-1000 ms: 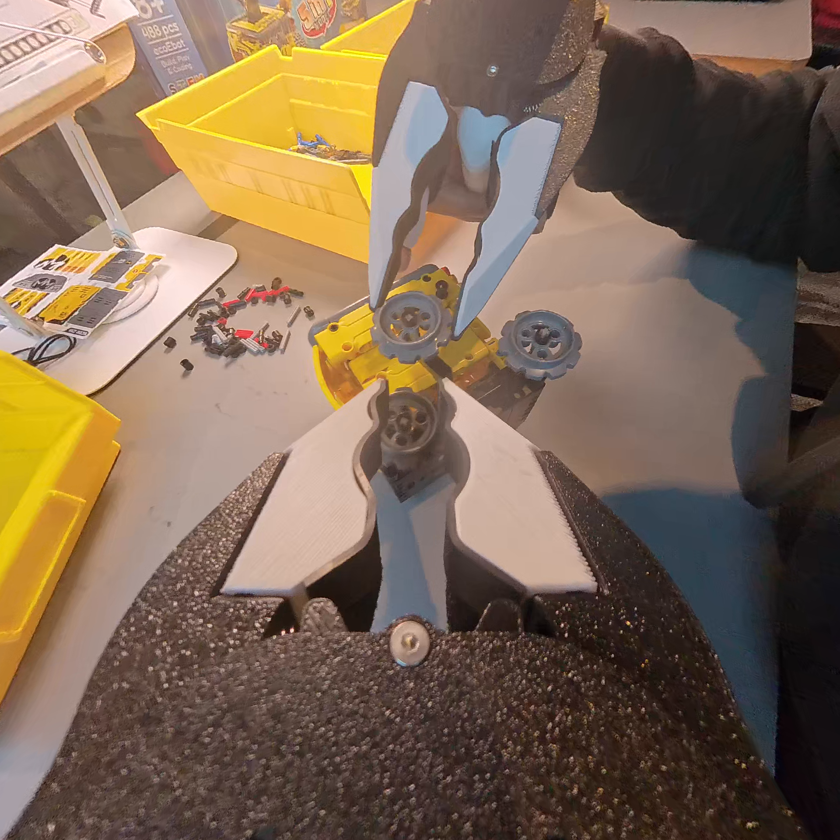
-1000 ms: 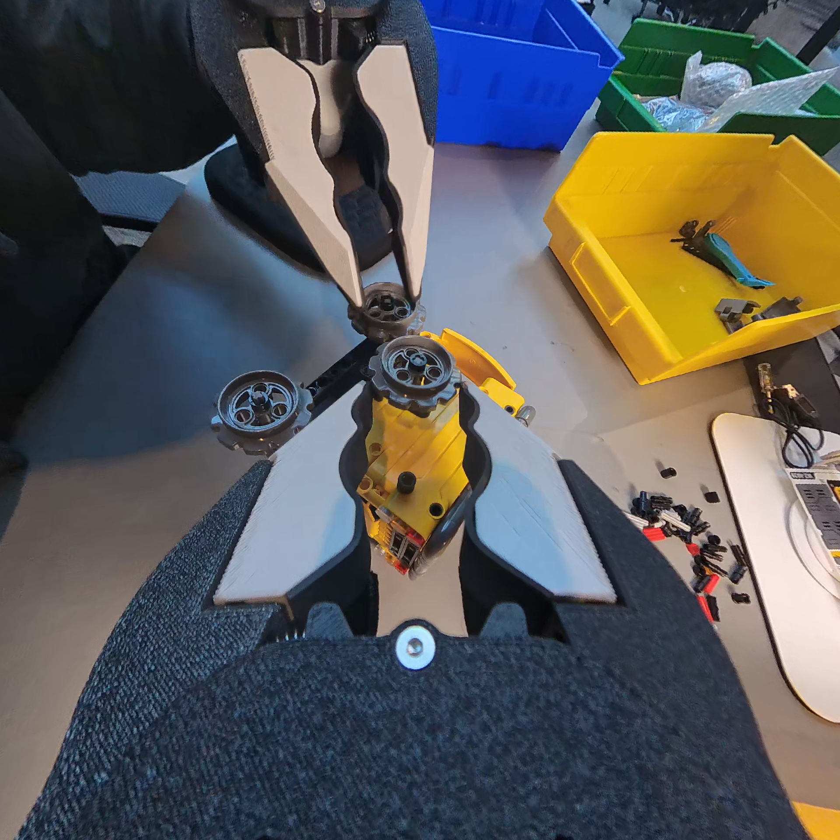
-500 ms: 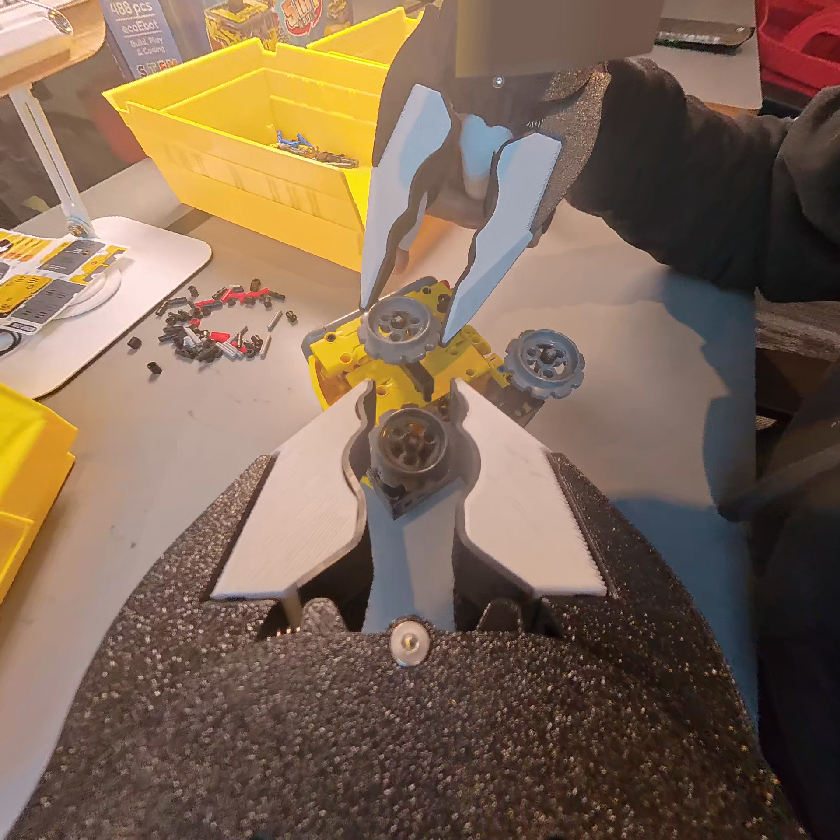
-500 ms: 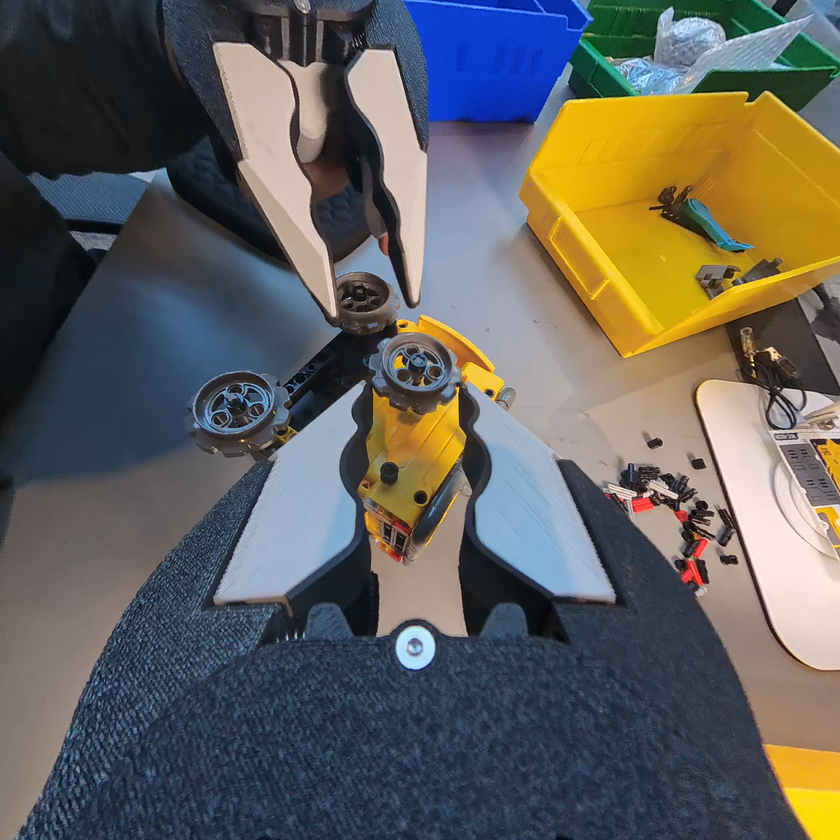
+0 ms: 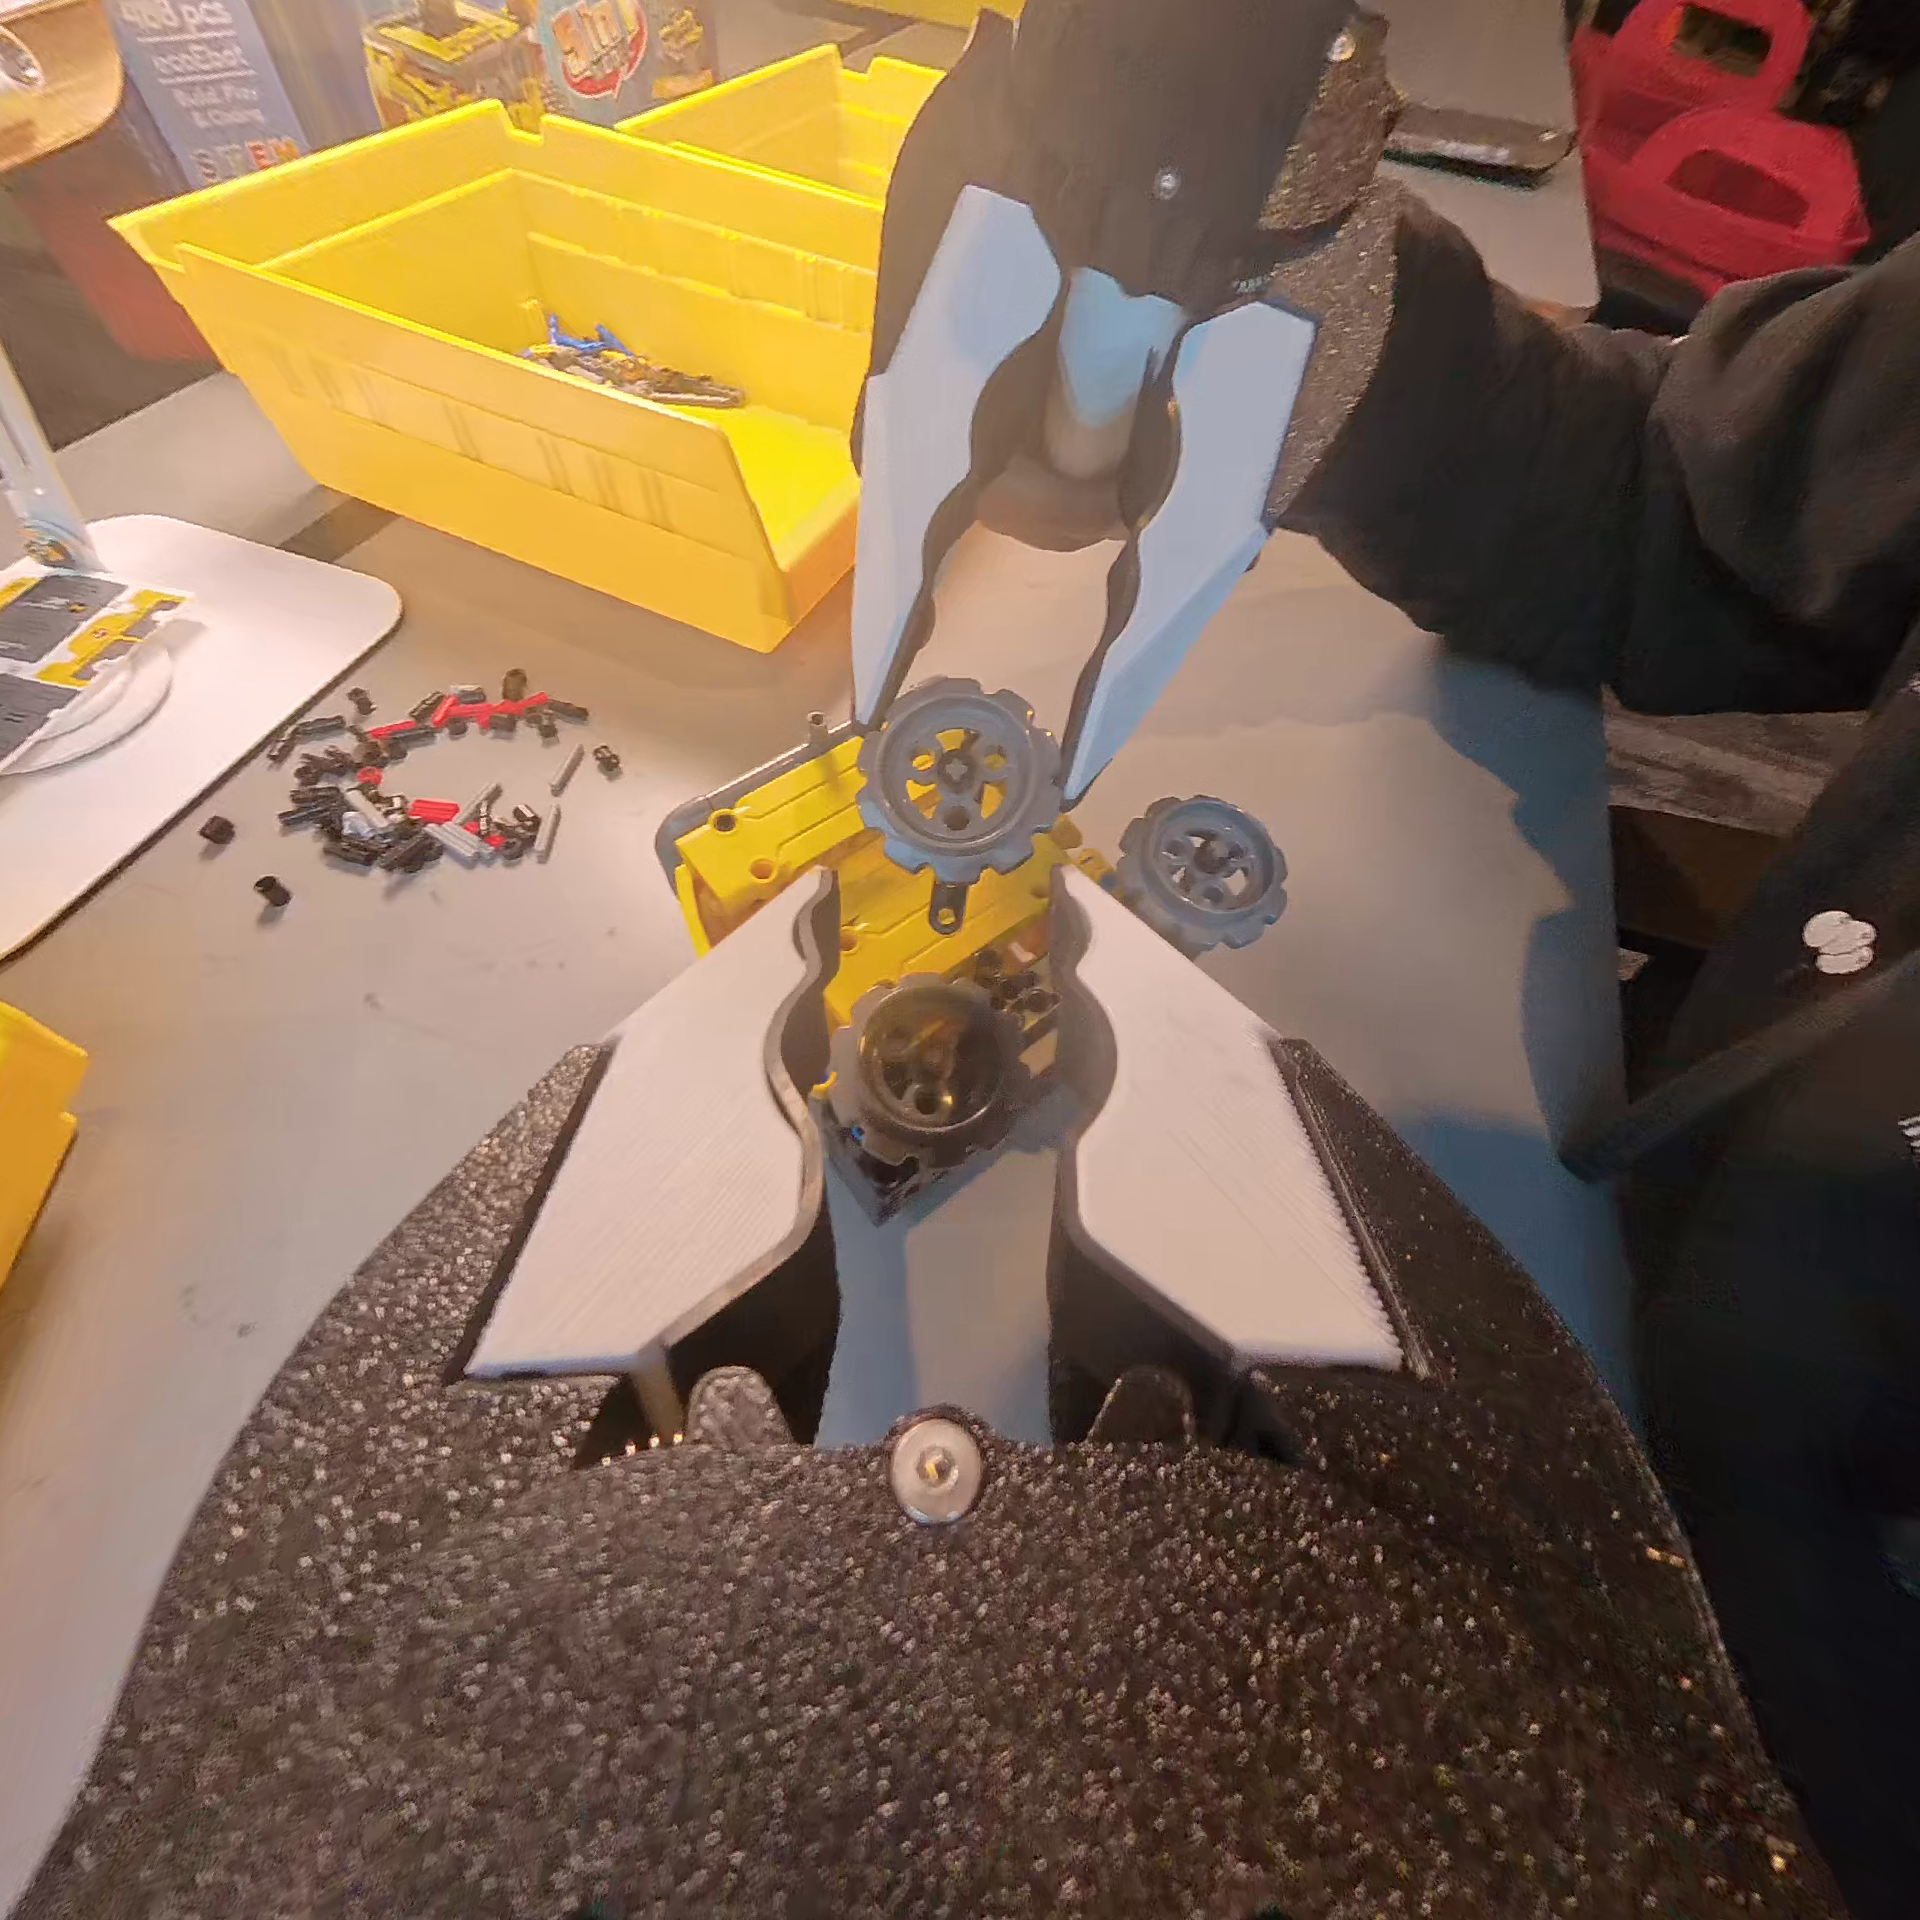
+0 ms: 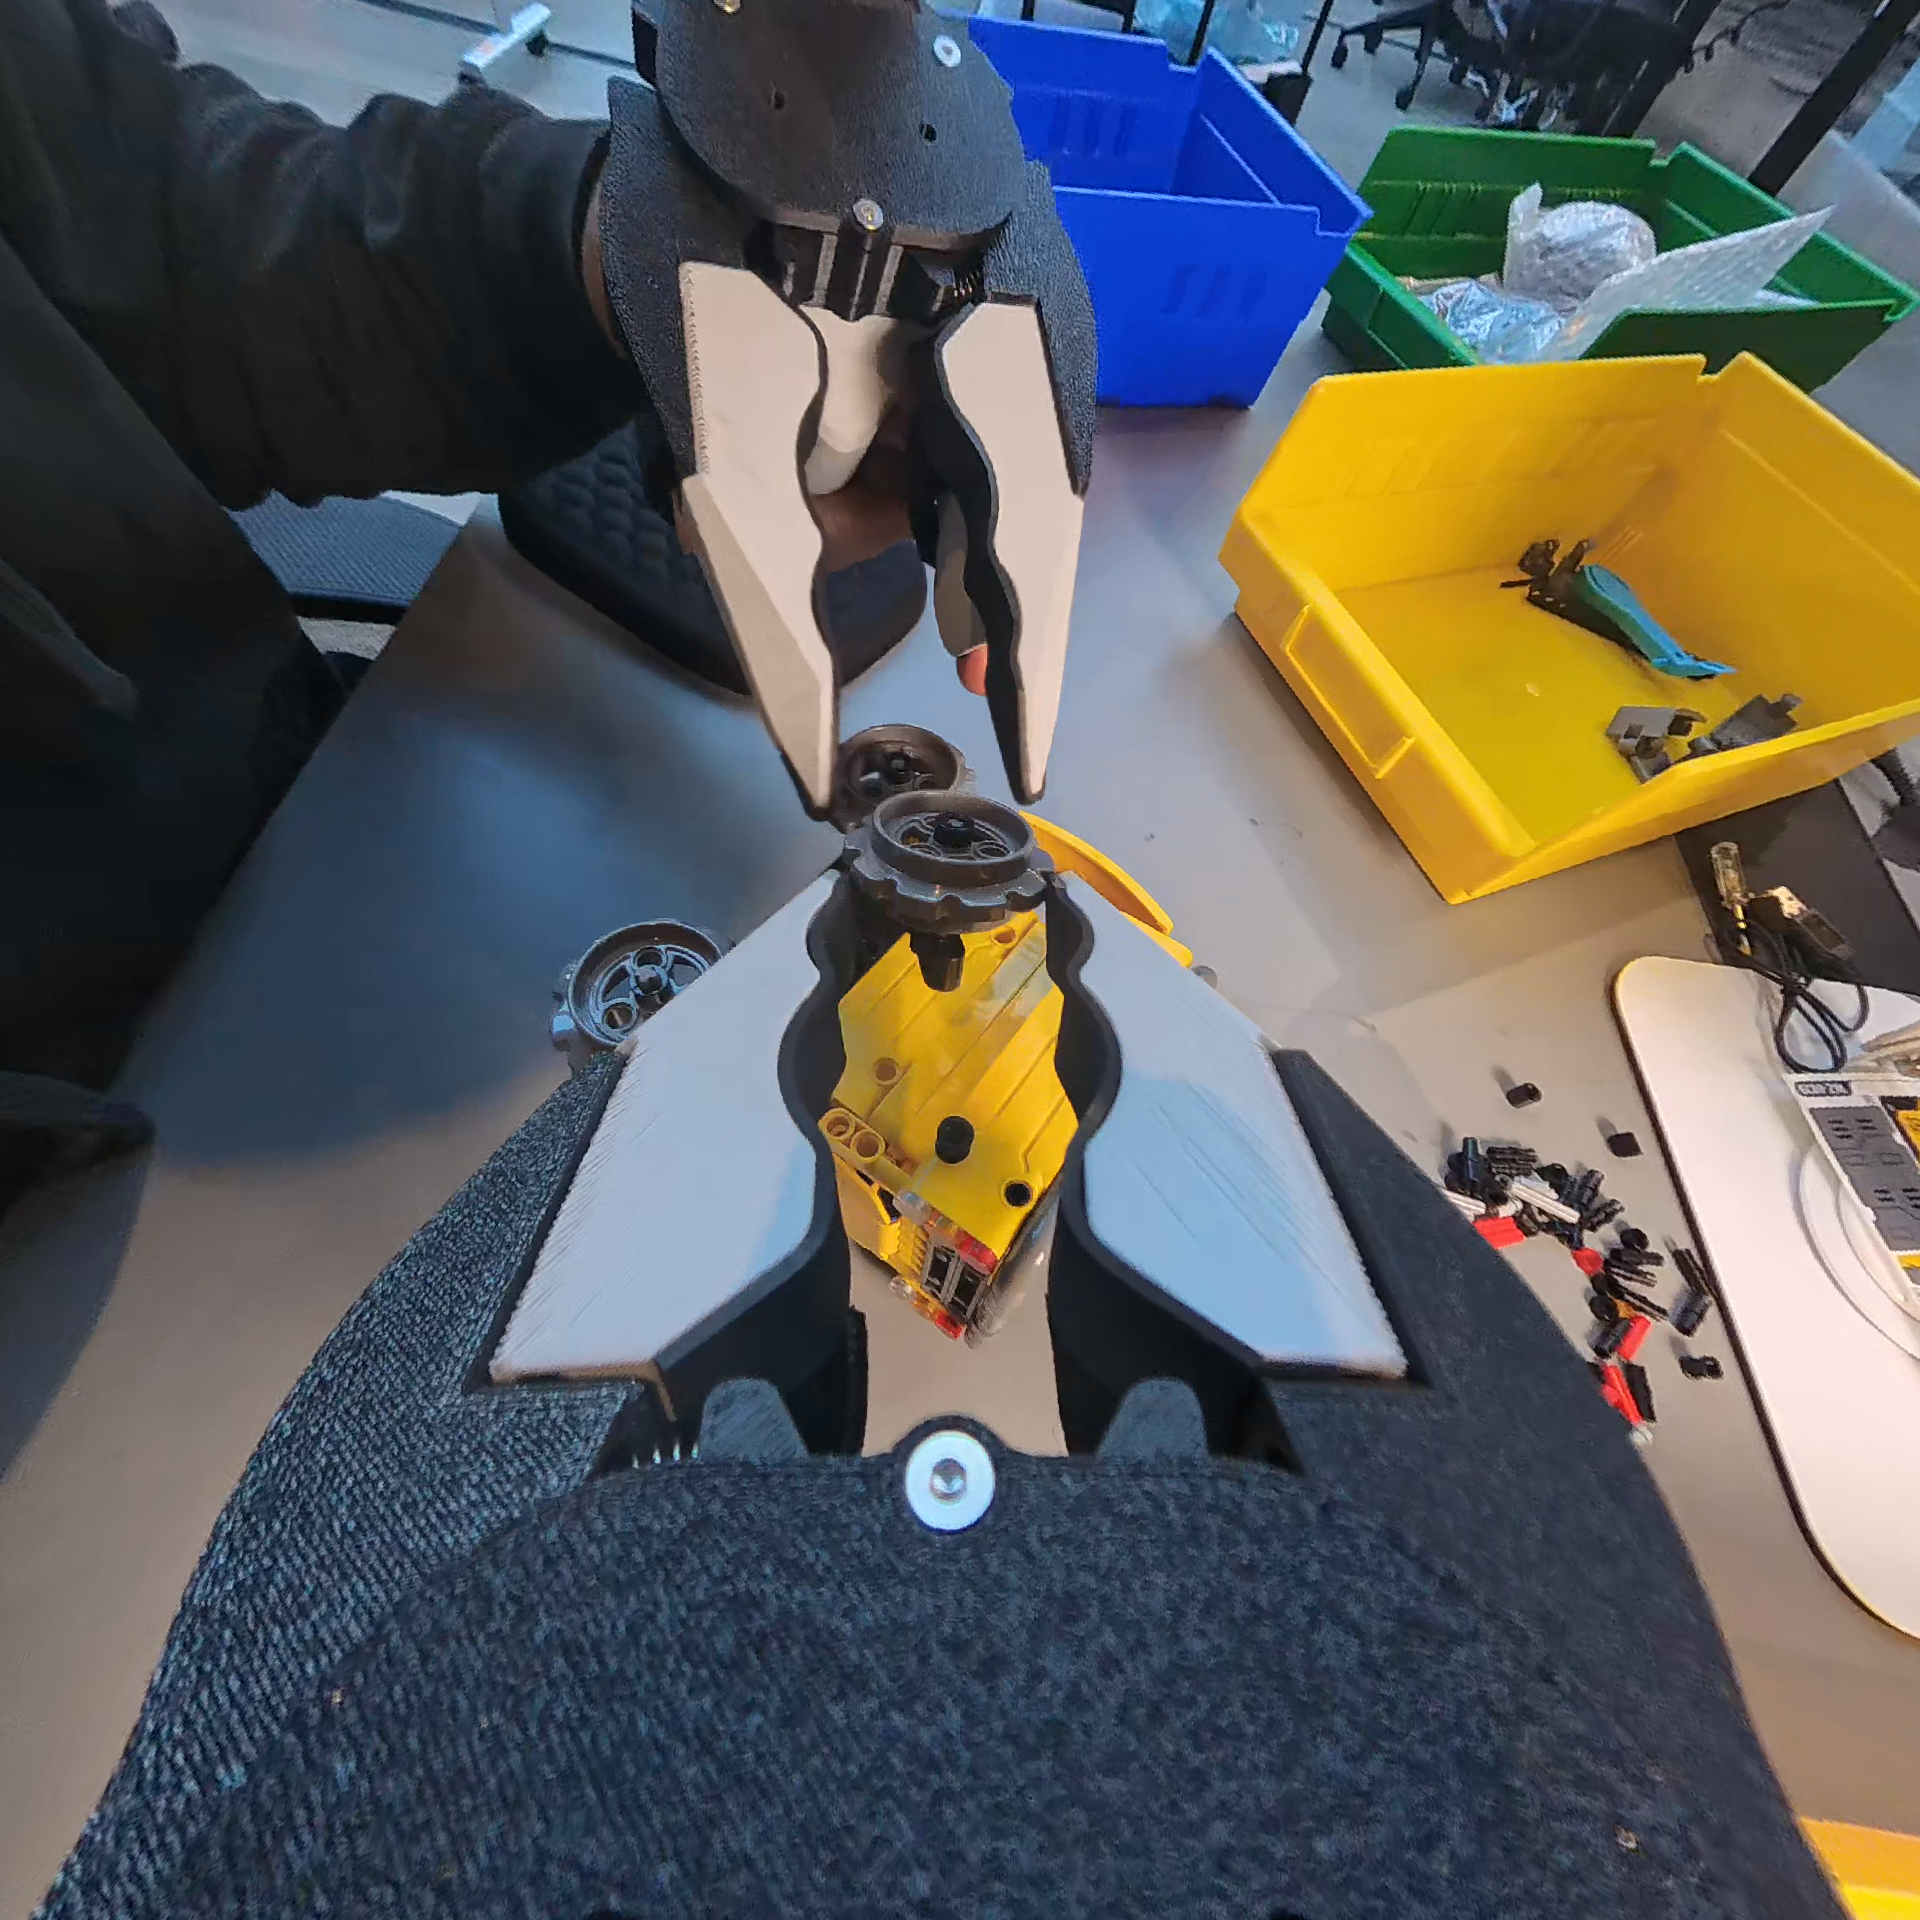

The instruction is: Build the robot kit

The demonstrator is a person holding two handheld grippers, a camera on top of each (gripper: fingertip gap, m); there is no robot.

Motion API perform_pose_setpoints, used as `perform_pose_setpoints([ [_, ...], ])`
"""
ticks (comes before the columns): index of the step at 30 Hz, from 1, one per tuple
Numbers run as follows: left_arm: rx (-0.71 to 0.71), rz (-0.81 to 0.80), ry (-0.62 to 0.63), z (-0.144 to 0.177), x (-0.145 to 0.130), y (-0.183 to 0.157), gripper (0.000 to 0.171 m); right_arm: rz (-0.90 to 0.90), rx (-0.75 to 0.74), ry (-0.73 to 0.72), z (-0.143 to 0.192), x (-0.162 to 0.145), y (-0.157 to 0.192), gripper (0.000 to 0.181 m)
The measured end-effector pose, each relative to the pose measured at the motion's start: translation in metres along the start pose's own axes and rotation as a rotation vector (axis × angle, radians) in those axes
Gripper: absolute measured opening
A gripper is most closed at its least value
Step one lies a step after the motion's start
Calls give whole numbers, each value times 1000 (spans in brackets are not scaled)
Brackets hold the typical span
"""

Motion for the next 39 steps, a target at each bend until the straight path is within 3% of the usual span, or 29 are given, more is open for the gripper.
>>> perform_pose_setpoints([
  [5, -53, -26, -41, -2, 4, -11, 48, 1, 48, -54, 0, 9, 8, 36],
  [9, -79, -82, -75, -2, 13, -18, 42, 5, 76, -77, 1, 13, 13, 37],
  [11, -66, -98, -61, -2, 13, -17, 36, 18, 76, -86, 1, 15, 14, 37],
  [24, 70, -107, -73, 5, 13, -10, 35, 42, 35, -70, 2, 12, 7, 37],
  [30, 102, -27, -154, 12, 21, -8, 35, 40, 43, -38, -2, 4, 9, 37],
  [39, 7, 75, -272, 12, 33, -18, 35, -12, 57, -163, 5, 18, 5, 0],
])
Point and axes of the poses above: each gripper's, where its closed fingertips meet, z back along the fingers, x out of its top, y = z × x across the jaws, the point moved 2 cm from there along z, back along the fingers, and after that the axes turned 14 degrees about -y, right-handed, at the moved point
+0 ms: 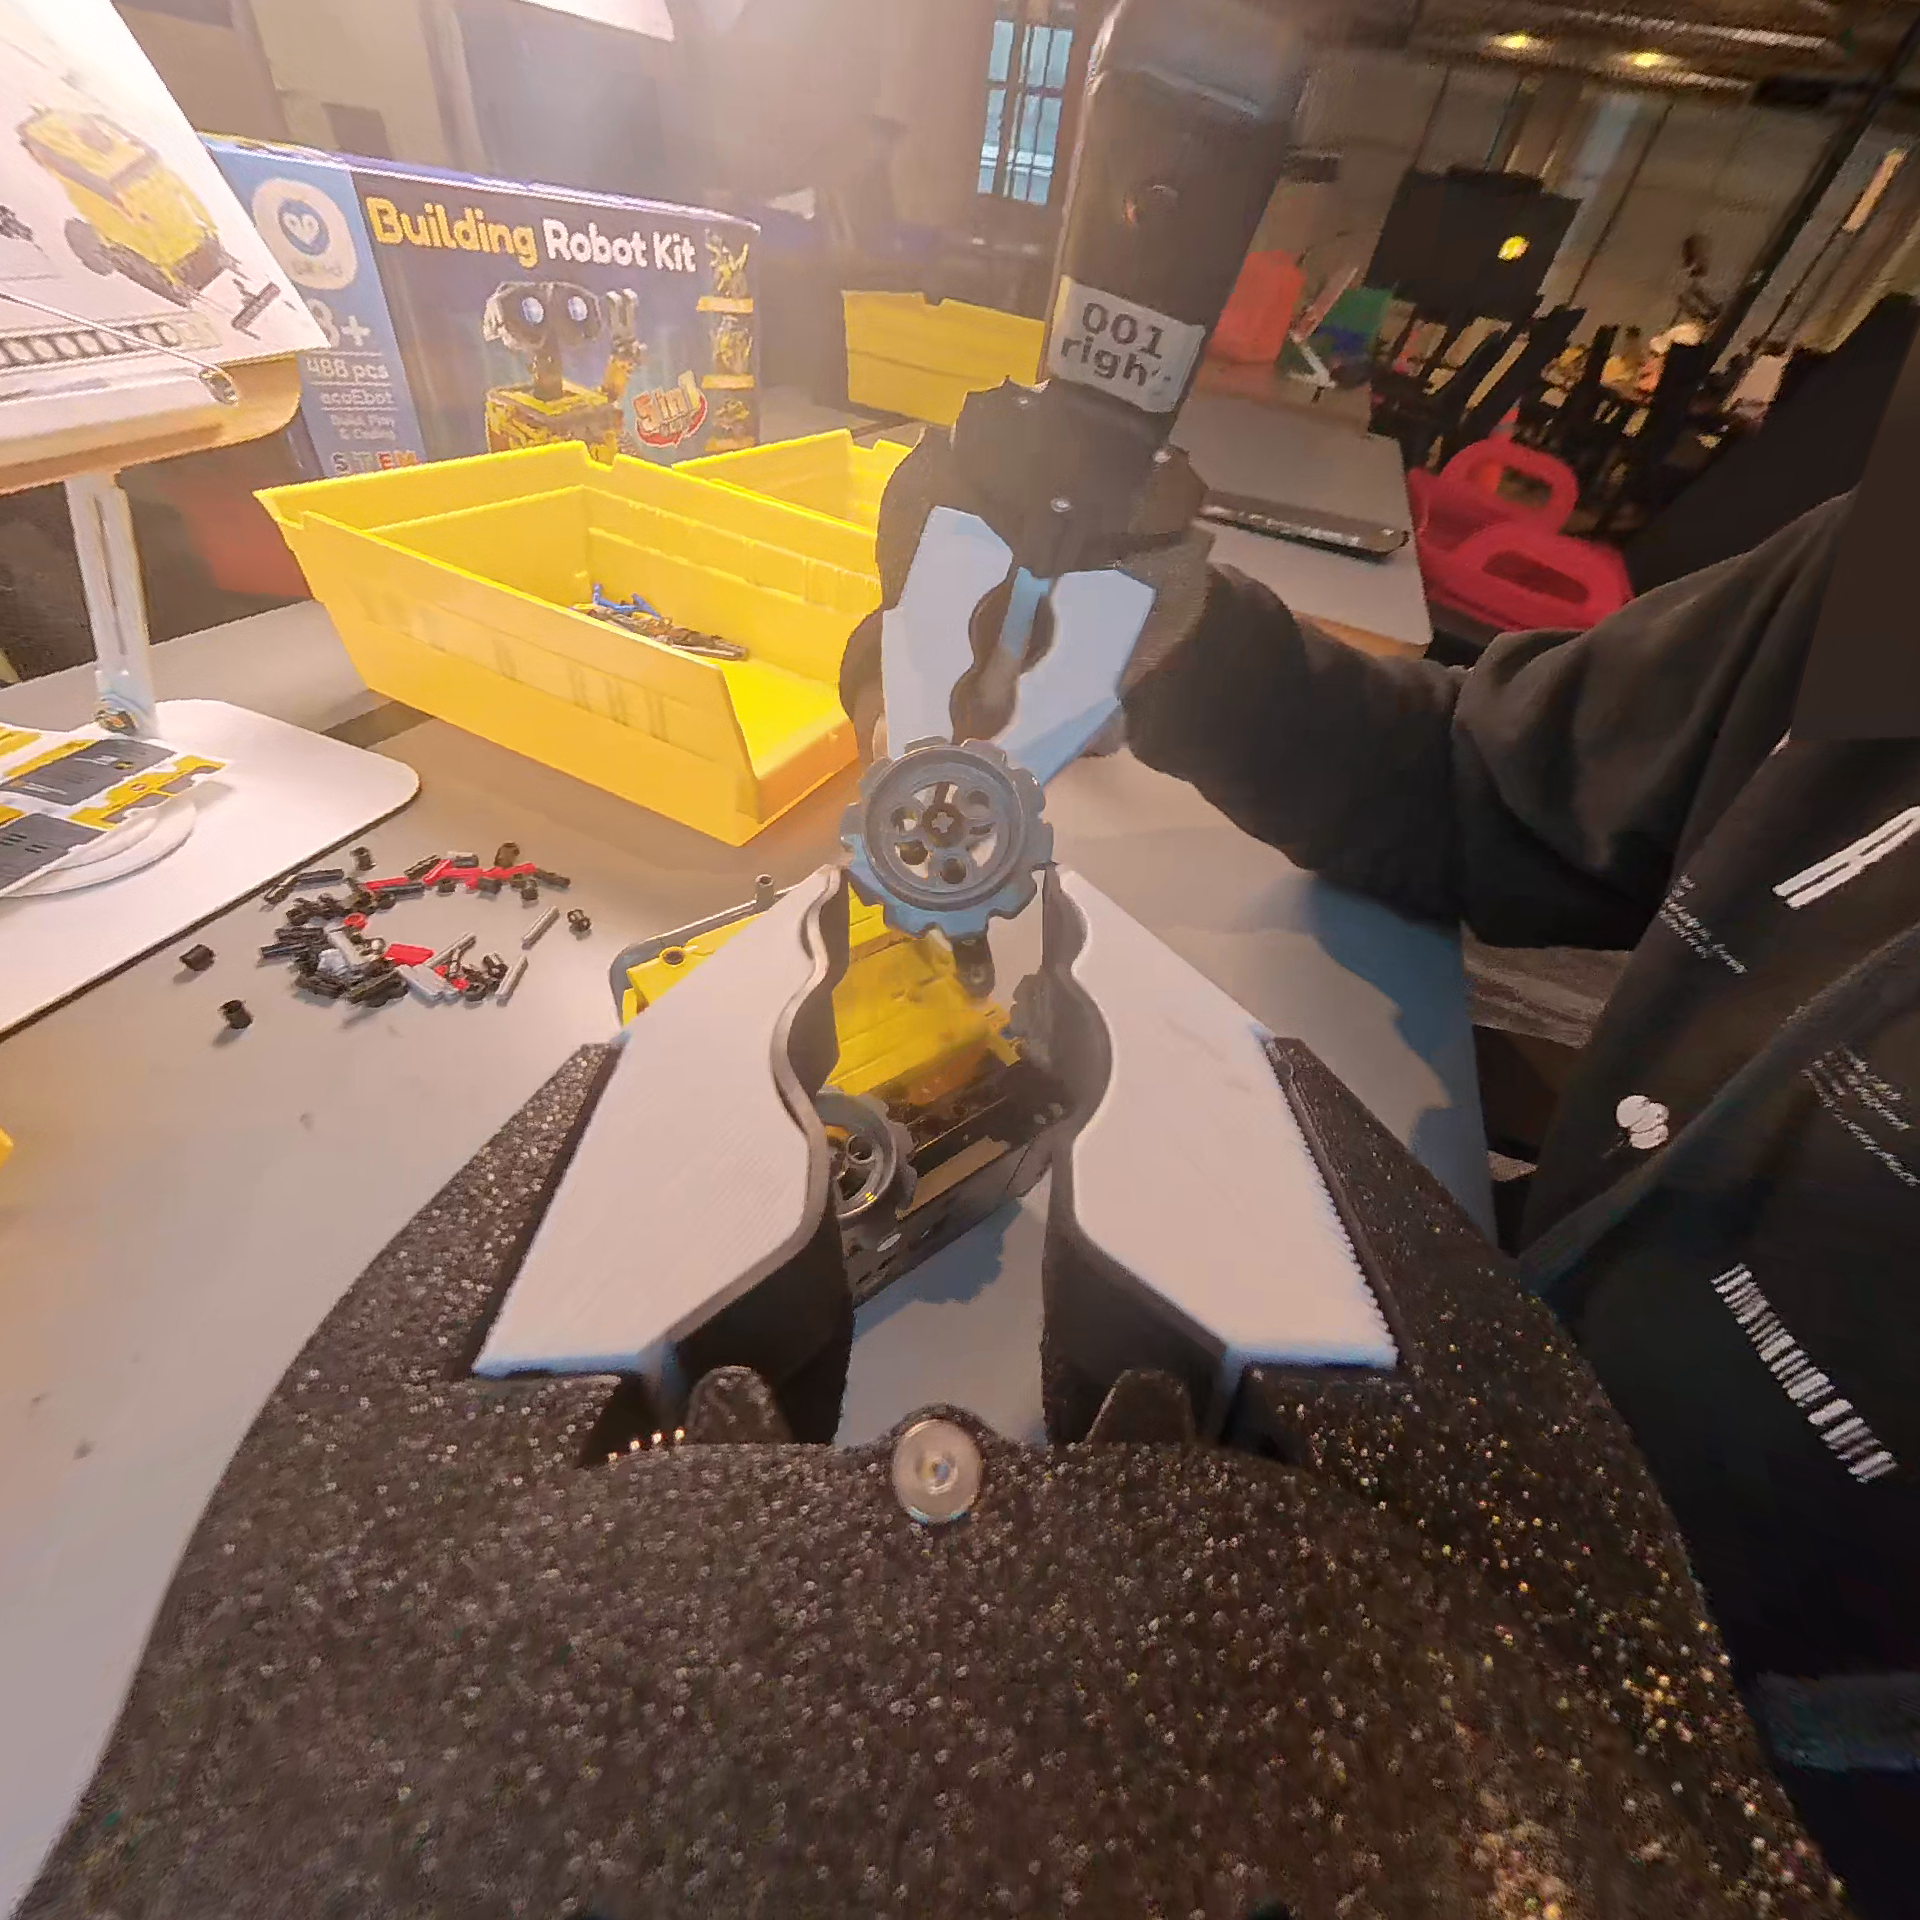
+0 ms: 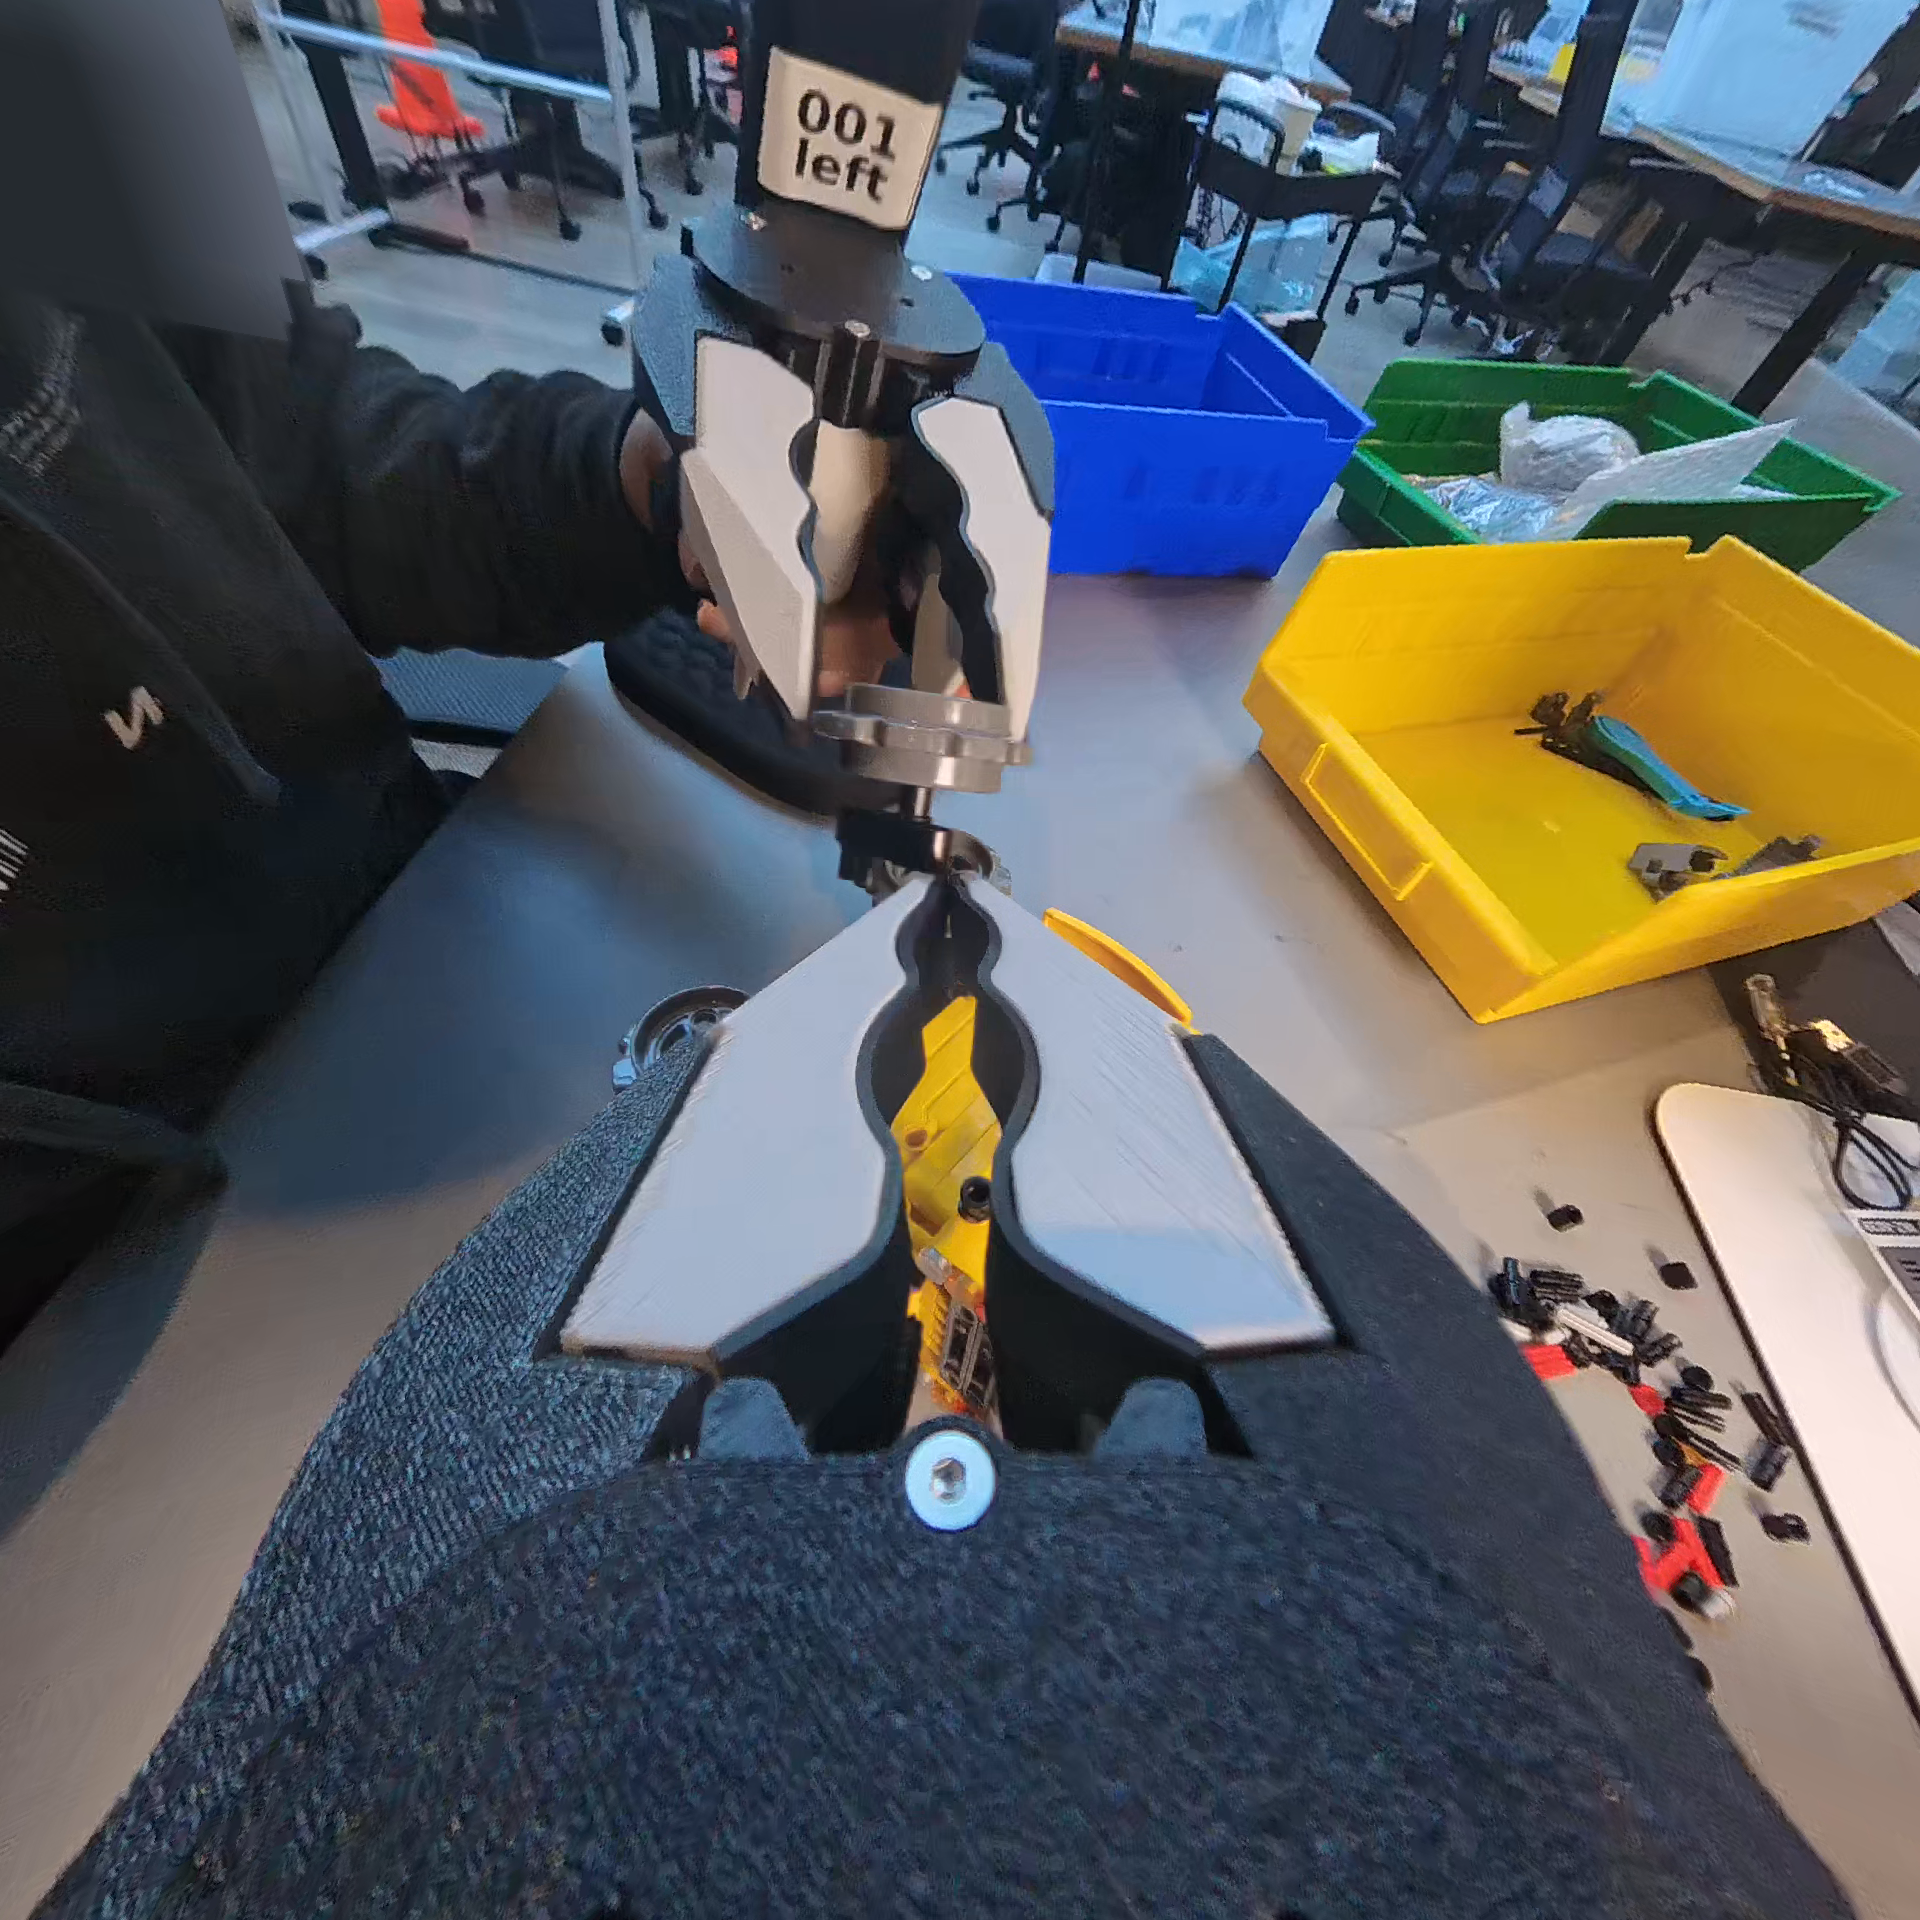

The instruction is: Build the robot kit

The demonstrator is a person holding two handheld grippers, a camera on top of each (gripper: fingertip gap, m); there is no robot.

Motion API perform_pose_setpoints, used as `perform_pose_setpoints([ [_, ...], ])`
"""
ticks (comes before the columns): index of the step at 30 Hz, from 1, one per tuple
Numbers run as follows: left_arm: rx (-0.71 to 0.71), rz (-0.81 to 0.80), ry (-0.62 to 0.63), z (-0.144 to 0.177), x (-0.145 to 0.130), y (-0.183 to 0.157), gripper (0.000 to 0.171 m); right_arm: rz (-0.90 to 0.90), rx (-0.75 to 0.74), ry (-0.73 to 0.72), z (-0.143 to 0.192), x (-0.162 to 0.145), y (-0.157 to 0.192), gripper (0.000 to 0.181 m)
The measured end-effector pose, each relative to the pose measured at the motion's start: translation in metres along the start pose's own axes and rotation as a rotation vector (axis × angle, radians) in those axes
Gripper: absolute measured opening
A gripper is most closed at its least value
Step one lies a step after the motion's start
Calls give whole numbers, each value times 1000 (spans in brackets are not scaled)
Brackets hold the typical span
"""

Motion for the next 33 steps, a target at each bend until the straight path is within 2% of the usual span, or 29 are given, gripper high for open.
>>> perform_pose_setpoints([
  [4, 8, 9, -19, 1, 1, 3, 34, -16, -2, -8, 2, -1, -3, 0],
  [8, 23, 20, -38, 3, 1, 7, 33, -24, -8, 8, 2, -4, -4, 20],
  [12, 25, 27, -54, 2, 1, 8, 33, -35, 16, 3, -4, -5, 2, 25],
  [15, -3, 38, -77, 0, 3, 5, 33, -25, 12, -2, -8, -6, 2, 22],
  [18, -25, 33, -88, -1, 4, 1, 33, -48, 53, -54, -6, -2, 6, 0],
  [22, -46, 17, -76, 0, 4, -1, 33, -109, 80, -95, -2, 1, 4, 0],
  [27, -16, -4, -58, 2, 5, 5, 33, -88, 17, -33, -2, -8, -4, 0],
  [30, 10, -7, -62, 3, 7, 11, 33, -81, 18, -25, -2, -6, -3, 19],
  [33, 4, 7, -76, 2, 8, 11, 33, -60, 15, -14, -5, -7, -1, 25],
])
Point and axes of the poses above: each gripper's, where its closed fingertips meet, z back along the fingers, x out of its top, y = z × x across the jaws, the point moved 2 cm from there along z, back along the fingers, and after that the axes turned 14 degrees about -y, right-handed, at the moved point
